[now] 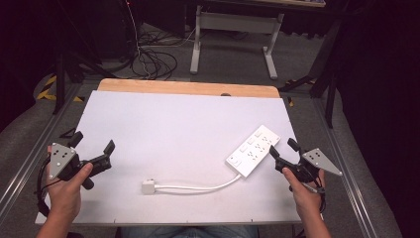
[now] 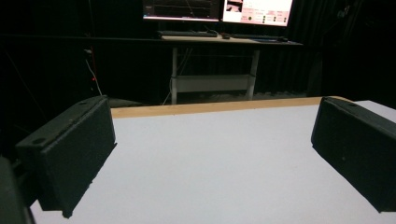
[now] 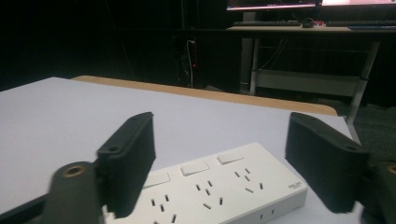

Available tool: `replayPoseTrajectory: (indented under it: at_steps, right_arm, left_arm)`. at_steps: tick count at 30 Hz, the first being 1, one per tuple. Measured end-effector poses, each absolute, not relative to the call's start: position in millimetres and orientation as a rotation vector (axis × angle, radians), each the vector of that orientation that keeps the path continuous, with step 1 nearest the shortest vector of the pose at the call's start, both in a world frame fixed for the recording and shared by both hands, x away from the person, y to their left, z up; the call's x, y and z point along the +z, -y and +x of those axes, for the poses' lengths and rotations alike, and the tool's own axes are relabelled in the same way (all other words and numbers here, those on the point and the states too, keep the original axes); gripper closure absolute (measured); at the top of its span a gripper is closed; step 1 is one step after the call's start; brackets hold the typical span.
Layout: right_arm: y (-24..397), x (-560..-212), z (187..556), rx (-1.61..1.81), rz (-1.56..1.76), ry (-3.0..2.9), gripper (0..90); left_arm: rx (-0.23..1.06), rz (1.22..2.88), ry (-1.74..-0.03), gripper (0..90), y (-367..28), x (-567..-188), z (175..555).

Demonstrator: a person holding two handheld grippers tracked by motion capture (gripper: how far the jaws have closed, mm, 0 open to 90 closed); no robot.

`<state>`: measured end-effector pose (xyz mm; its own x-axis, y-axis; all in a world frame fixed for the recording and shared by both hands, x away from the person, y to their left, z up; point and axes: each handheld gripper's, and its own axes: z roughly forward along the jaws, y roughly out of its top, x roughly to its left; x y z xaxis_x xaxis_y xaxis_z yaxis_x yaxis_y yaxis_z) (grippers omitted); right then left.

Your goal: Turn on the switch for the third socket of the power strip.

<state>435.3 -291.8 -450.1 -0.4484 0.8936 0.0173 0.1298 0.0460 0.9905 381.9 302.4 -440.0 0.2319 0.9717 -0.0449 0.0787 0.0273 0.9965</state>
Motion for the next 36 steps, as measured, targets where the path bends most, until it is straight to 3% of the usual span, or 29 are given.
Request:
replayPoseTrajectory:
  at_steps: [1, 2, 3, 8, 15, 21, 36]
  right_arm:
    - [292, -450, 435, 1.464, 1.040, -1.676, 38.2]
    - [292, -450, 435, 1.464, 1.040, -1.676, 38.2]
    - [292, -449, 435, 1.470, 1.034, -1.689, 47.3]
    - [292, -449, 434, 1.473, 1.011, -1.714, 68.1]
    - [291, -447, 431, 1.464, 0.987, -1.730, 84.0]
    - [290, -446, 430, 1.449, 0.966, -1.739, 90.0]
    - [286, -436, 431, 1.403, 0.991, -1.812, 90.0]
  left_arm:
    - [0.970, 1.340, -1.104, 0.4, -302, -440, 382]
    - [0.971, 1.338, -1.103, 0.4, -302, -440, 382]
    - [0.971, 1.338, -1.104, 0.4, -303, -440, 382]
    - [0.971, 1.336, -1.104, 0.4, -303, -440, 382]
    - [0.970, 1.334, -1.104, 0.4, -303, -440, 382]
    - [0.970, 1.336, -1.103, 0.4, -303, -440, 382]
    - [0.969, 1.339, -1.103, 0.5, -302, -440, 382]
